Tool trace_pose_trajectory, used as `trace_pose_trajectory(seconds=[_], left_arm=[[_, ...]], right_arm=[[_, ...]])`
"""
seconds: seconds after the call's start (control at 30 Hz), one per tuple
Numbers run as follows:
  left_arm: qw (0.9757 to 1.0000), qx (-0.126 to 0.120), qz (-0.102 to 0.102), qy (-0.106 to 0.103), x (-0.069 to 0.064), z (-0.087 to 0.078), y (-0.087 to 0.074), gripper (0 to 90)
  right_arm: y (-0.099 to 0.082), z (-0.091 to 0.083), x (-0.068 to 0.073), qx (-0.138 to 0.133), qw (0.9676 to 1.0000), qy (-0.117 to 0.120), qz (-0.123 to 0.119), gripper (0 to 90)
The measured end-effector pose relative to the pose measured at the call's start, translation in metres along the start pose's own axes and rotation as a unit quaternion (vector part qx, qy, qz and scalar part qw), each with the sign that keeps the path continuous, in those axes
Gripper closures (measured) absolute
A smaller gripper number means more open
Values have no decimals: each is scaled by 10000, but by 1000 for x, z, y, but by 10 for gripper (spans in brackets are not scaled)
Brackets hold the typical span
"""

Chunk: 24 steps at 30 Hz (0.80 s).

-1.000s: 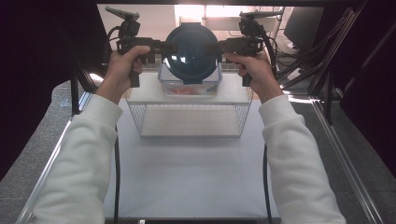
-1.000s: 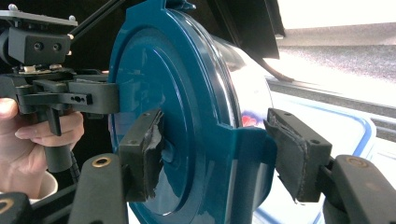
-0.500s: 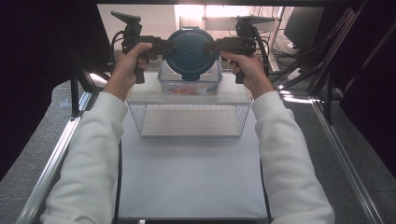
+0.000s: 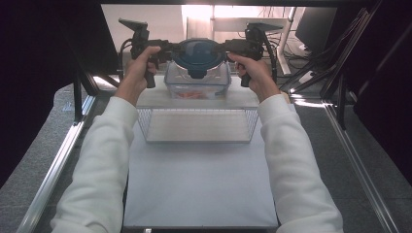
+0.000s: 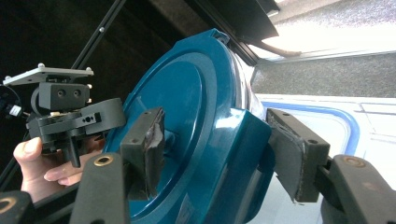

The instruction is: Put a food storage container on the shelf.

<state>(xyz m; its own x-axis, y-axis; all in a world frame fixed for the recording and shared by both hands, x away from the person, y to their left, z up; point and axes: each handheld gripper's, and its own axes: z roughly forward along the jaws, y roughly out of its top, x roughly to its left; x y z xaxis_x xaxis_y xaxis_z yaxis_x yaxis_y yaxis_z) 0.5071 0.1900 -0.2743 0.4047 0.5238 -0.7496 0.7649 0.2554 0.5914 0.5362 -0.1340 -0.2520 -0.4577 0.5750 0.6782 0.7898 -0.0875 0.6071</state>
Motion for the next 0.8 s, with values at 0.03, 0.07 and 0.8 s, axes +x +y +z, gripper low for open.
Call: trace_pose_trajectory(seconds=[0.03, 0.07, 0.8], left_arm=[[10000, -13, 0, -1, 0, 0, 0, 397], [10000, -23, -5, 0, 0, 0, -1, 395], [9841, -424, 1551, 760, -40, -78, -76, 228]], right_arm=[[0, 0, 0, -16, 10000, 1, -6, 390], [-1, 0, 0, -23, 10000, -11, 2, 389], [-57, -84, 24, -560, 9849, -138, -1630, 189]])
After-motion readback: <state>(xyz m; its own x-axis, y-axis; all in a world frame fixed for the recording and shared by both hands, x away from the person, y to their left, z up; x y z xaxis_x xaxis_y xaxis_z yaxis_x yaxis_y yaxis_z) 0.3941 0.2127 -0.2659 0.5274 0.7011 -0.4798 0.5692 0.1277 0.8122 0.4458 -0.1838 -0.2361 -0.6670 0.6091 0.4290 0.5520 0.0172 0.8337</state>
